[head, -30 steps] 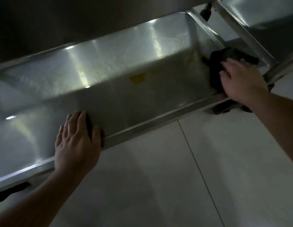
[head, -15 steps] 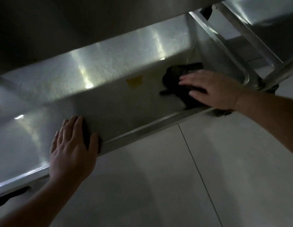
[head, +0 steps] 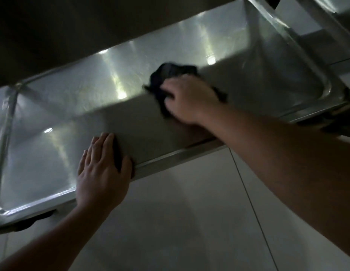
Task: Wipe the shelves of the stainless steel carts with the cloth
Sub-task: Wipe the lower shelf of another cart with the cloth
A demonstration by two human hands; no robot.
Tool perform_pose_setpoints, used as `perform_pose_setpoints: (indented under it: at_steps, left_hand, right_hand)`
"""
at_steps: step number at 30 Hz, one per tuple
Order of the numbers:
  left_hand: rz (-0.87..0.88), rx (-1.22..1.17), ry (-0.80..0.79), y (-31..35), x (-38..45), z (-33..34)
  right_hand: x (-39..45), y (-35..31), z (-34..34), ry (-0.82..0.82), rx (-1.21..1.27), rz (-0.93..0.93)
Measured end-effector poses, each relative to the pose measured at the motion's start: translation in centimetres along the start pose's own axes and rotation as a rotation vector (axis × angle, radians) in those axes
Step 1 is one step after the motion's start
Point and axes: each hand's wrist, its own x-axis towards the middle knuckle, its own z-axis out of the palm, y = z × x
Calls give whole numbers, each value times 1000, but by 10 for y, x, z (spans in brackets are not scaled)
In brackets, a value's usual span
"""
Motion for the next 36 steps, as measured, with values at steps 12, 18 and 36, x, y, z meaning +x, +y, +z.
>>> perform_pose_setpoints:
  at_steps: [12, 18, 36]
  left_hand:
    - [-7, -17, 7, -1, 1, 2]
    - [-21, -12, 2, 2, 2, 1]
    - [-3, -21, 16, -5, 1, 5]
  right_hand:
    - [-33, 193, -74, 231, -143, 339]
    - [32, 127, -59, 195, -97, 505]
    - [-117, 162, -36, 200, -180, 177]
